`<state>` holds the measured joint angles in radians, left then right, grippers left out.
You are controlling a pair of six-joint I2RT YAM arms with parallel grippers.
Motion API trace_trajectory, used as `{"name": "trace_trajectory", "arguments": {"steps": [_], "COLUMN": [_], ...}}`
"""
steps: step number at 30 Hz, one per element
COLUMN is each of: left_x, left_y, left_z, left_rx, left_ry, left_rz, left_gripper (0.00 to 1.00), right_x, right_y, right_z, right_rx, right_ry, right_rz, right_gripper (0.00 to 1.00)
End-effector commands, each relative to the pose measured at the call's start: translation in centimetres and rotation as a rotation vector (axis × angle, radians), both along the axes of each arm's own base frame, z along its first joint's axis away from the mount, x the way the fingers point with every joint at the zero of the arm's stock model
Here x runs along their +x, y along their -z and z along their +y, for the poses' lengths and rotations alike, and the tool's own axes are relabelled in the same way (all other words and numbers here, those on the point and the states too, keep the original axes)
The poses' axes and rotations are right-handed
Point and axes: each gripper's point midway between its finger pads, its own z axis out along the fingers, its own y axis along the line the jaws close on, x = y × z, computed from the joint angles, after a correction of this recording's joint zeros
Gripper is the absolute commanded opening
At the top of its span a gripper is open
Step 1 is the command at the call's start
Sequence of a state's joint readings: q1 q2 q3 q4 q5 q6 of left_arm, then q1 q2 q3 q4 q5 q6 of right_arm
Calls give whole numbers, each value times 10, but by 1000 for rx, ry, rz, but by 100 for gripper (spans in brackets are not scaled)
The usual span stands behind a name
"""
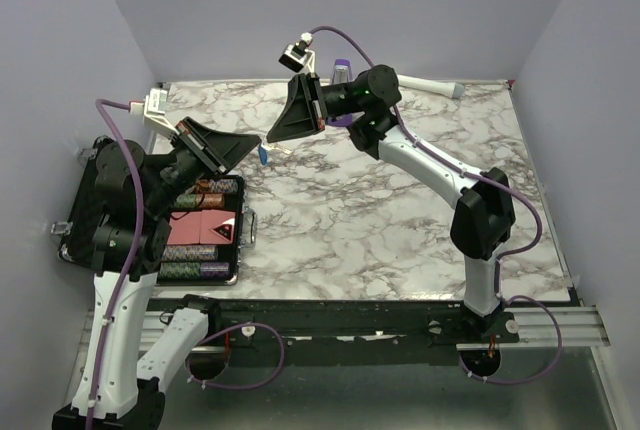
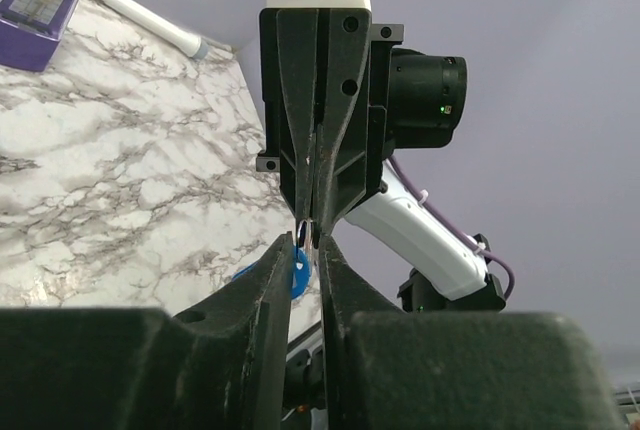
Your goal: Remove the keys from the keyring
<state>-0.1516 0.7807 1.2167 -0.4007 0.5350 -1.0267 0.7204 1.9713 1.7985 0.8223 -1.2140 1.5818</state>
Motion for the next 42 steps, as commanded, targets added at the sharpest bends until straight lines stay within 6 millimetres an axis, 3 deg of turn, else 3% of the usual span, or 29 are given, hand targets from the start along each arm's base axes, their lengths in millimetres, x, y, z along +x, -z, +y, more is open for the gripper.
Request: {"name": "trace_trajectory", "arguments": {"steps": [1, 3, 19, 42], "left_x": [-3, -2, 3, -14], "left_y": [-5, -5, -1, 28], "left_z": [-4, -3, -8, -44], "left_rx": [-8, 2, 125, 284], "left_ry": [35, 30, 85, 389], "left_rz": [-26, -26, 2, 84], "left_gripper": [17, 0, 0, 0], "right_x": [-3, -3, -3, -9], "right_y": [-4, -5, 15, 34], "right_z": [0, 0, 0, -7], "right_rx": [22, 23, -59, -140], "right_ry": [-22, -21, -14, 20], "right_rz": [-44, -43, -54, -64], "right_gripper": [1, 1, 1, 1]}}
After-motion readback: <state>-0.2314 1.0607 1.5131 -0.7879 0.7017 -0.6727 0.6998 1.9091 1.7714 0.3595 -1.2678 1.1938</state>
